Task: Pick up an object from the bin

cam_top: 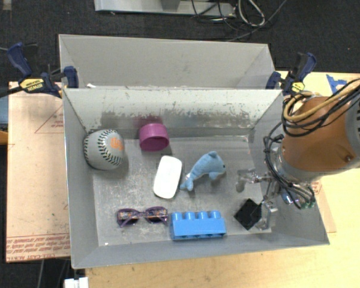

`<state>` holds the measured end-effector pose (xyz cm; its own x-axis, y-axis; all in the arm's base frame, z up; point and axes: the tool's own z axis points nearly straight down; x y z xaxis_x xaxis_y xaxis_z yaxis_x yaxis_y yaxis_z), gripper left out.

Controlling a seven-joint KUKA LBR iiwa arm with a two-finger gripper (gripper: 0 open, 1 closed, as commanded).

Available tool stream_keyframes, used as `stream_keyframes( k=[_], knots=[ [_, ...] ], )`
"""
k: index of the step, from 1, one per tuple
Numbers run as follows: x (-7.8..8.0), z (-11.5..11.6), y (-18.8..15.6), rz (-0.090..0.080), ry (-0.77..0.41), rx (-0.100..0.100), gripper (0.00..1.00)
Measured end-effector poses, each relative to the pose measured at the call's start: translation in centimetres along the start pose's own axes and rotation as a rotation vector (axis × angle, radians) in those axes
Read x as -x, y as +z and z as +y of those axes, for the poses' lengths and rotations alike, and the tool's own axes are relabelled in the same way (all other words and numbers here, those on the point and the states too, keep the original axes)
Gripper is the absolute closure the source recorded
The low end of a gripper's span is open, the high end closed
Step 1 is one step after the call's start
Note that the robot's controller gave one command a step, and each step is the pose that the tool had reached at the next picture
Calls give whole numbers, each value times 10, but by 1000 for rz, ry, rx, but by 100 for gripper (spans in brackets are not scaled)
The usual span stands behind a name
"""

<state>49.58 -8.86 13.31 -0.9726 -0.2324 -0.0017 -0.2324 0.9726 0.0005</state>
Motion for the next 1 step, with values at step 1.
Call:
stream_keyframes(
  k=[1],
  knots=[
    [-6, 8, -16, -6, -161, -2, 0]
  ],
)
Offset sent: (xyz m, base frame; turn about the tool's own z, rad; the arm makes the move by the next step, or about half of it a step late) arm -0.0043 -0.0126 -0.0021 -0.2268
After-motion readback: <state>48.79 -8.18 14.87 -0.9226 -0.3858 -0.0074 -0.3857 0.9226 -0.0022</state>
